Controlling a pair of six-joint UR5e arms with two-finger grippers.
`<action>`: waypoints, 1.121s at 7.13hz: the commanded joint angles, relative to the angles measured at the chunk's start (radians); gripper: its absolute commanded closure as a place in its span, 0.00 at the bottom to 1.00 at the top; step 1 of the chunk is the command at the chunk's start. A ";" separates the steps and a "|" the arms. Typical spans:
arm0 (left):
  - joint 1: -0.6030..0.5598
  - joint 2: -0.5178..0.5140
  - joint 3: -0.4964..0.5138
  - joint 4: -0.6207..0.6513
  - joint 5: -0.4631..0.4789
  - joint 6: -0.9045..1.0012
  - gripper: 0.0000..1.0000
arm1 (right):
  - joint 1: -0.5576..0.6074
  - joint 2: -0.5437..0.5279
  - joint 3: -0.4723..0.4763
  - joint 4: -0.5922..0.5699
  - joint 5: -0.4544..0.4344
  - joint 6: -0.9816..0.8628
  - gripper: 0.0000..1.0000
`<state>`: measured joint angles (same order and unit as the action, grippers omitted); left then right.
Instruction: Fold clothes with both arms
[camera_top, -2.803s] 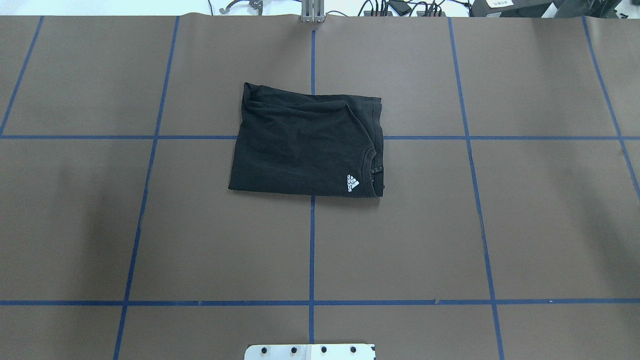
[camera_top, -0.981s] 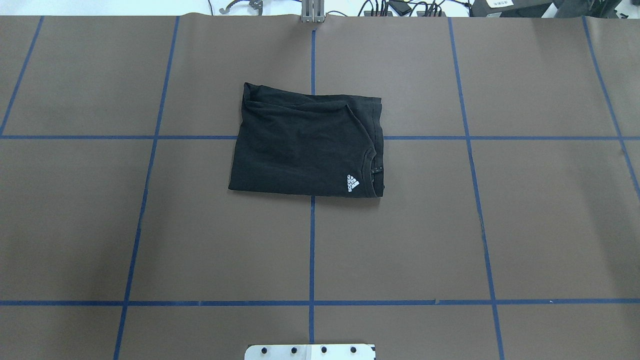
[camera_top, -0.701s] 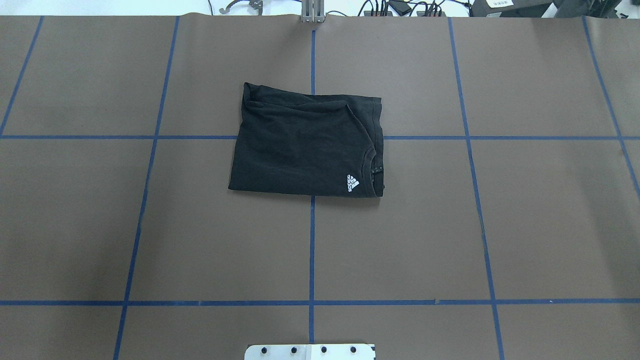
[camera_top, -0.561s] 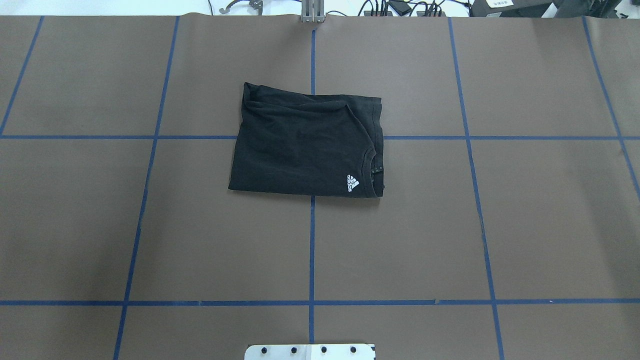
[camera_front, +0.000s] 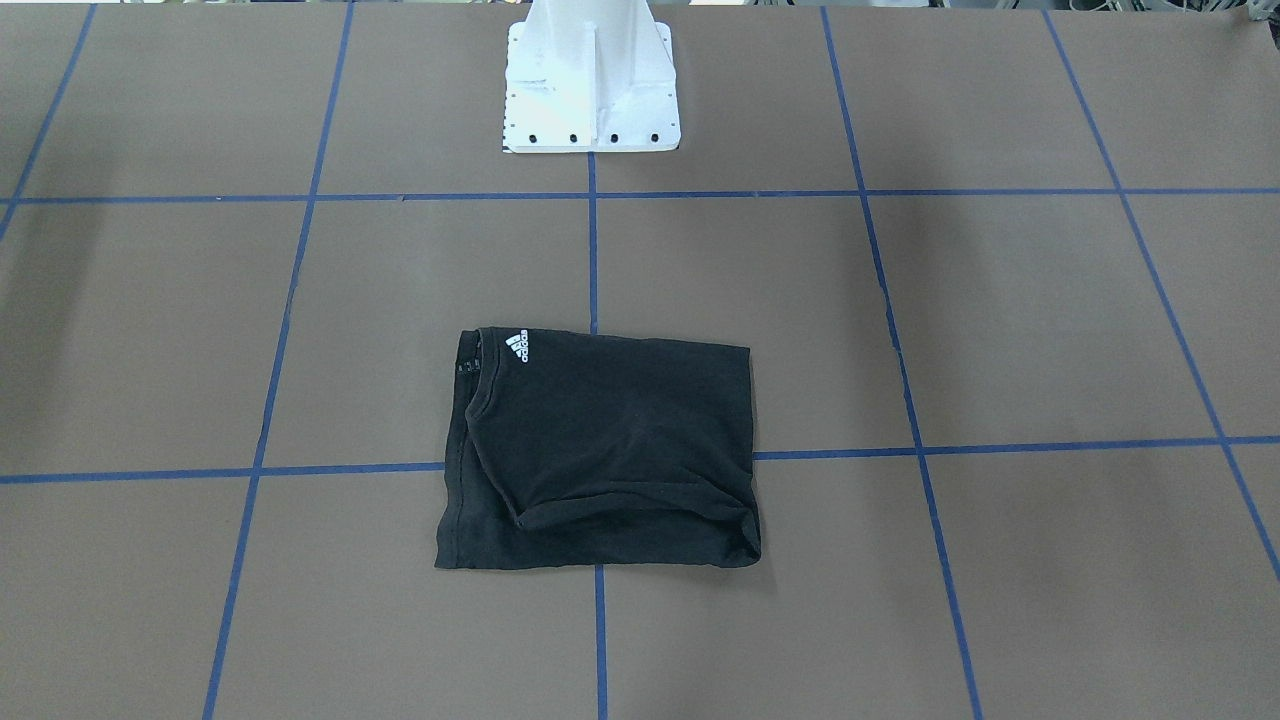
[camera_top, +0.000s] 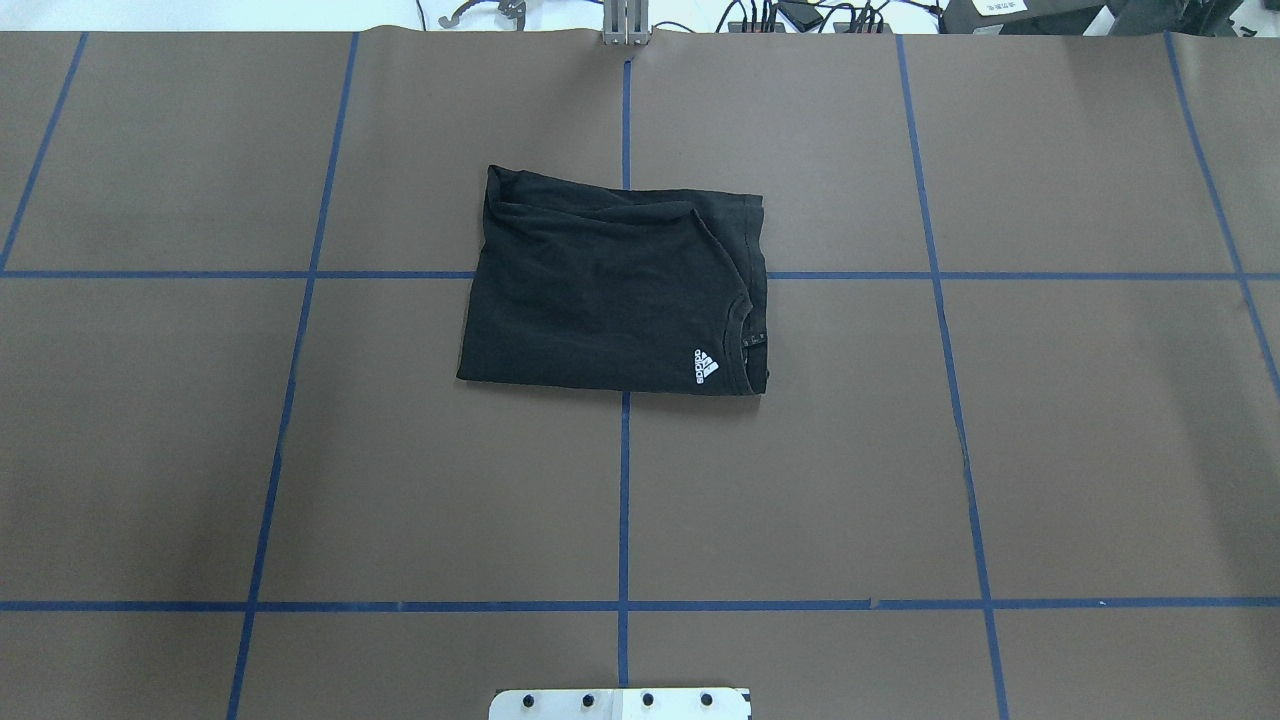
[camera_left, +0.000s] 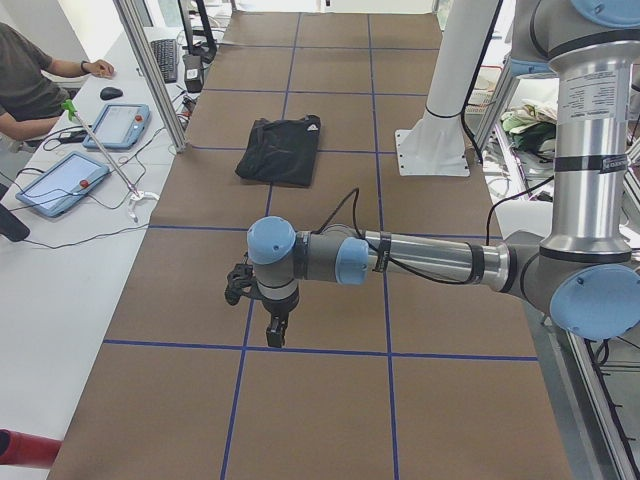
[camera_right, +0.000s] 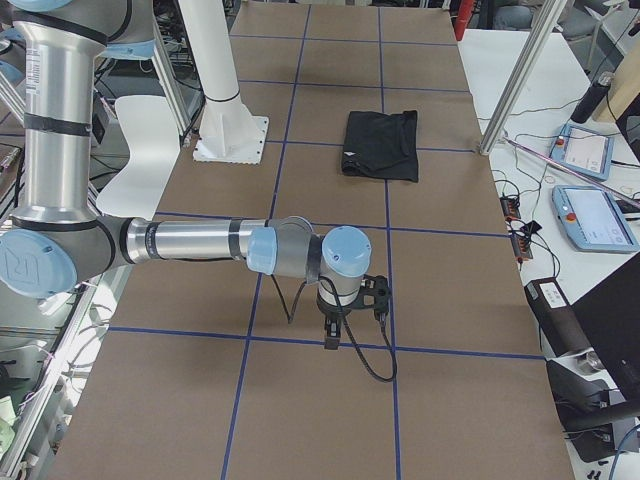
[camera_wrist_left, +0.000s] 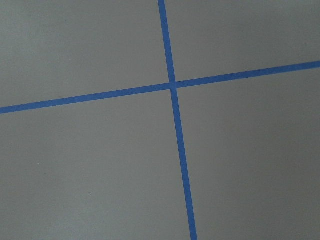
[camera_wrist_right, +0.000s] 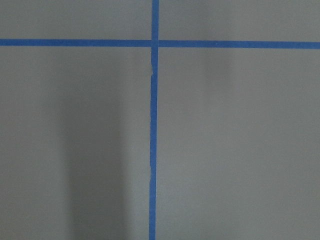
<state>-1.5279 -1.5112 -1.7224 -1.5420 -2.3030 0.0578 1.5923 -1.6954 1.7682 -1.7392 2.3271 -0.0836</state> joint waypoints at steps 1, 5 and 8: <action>0.000 -0.001 0.015 -0.003 -0.004 -0.033 0.00 | 0.000 0.008 -0.003 -0.003 -0.028 0.004 0.00; 0.000 -0.001 0.014 -0.015 -0.004 -0.136 0.00 | 0.000 0.010 -0.007 -0.005 -0.034 0.004 0.00; 0.002 -0.003 0.015 -0.013 -0.004 -0.135 0.00 | 0.000 0.013 -0.012 0.000 -0.035 0.070 0.00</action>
<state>-1.5274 -1.5130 -1.7076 -1.5564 -2.3071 -0.0764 1.5923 -1.6838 1.7571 -1.7417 2.2933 -0.0289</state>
